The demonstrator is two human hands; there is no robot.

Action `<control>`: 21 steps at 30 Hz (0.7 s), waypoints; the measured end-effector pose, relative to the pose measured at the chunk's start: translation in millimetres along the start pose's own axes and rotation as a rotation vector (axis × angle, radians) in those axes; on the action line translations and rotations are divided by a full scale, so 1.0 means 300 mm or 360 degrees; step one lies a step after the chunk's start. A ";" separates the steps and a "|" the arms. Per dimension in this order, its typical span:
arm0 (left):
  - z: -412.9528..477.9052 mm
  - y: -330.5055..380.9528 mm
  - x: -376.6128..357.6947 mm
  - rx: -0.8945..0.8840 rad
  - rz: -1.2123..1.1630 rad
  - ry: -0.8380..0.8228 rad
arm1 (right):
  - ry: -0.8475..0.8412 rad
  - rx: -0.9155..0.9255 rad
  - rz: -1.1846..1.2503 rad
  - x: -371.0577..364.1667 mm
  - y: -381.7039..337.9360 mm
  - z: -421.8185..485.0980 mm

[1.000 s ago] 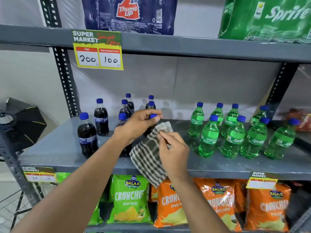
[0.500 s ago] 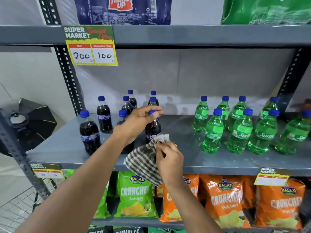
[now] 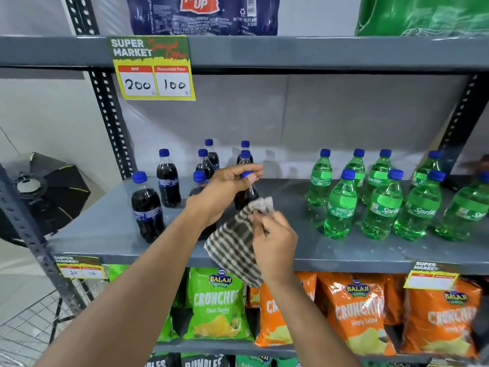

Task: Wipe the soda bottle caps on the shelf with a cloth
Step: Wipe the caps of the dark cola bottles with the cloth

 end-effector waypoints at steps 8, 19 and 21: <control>0.004 -0.011 -0.004 -0.0011 -0.0035 0.0026 | 0.0032 -0.0084 0.0113 -0.012 0.026 -0.039; 0.005 -0.005 -0.001 -0.0002 -0.0030 0.0030 | 0.0083 -0.0052 0.0152 -0.024 0.029 0.017; 0.005 -0.008 0.005 -0.0003 -0.0013 0.0050 | 0.0065 -0.0097 0.0158 -0.017 0.062 -0.034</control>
Point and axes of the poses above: each hand's wrist, its own z-axis towards the middle knuckle, its own x-axis out of the back of the hand, y = z × x, the point moved 6 cm from there along z, towards the middle knuckle, and after that the axes turned 10 degrees about z, right-handed, at the moved point
